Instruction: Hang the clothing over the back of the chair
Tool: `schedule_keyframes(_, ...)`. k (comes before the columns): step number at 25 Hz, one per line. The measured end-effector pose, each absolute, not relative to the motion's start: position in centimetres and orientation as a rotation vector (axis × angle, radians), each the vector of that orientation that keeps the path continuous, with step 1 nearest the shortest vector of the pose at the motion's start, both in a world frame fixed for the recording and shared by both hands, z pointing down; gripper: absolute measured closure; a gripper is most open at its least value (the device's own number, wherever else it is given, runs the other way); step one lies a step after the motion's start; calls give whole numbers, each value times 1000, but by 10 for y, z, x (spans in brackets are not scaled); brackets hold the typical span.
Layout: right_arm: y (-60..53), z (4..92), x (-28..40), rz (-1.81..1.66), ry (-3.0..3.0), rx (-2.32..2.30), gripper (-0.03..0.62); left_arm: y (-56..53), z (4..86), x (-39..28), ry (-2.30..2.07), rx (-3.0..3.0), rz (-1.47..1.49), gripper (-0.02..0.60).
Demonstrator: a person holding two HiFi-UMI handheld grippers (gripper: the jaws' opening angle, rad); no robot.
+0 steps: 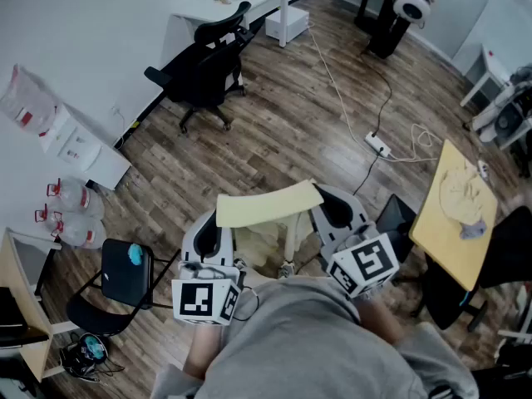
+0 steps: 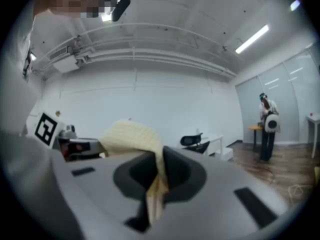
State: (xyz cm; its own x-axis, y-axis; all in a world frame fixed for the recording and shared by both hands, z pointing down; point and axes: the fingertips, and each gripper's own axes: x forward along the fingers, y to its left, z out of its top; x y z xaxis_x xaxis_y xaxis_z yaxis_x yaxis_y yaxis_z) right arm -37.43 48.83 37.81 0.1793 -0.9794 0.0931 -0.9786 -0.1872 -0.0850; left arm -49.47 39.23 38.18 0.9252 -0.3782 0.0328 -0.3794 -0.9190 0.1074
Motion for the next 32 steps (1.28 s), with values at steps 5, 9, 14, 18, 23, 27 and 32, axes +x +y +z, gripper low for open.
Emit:
schedule_keyframes(5,487,380,-377,-201,2005,-2393,553,390,377,-500,-621,2994,14,552)
schedule_keyframes(9,484,380,-381,-206,2029,-2369,553,388,376,-506,-655,2990,24,552)
schedule_keyframes(14,480,380,-383,-206,2042,-2351,553,385,376,-508,-676,2989,28,552)
schedule_keyframes(18,481,380,-379,-203,2035,-2352,553,385,378,-504,-670,2989,32,552)
schedule_keyframes(23,486,378,-375,-211,2018,-2351,553,389,377,-498,-659,2978,28,552)
schedule_keyframes(27,492,381,-371,-214,2025,-2349,553,395,379,-493,-650,2978,38,552)
schedule_keyframes(32,487,384,-364,-216,2021,-2343,553,390,386,-487,-644,2976,67,552)
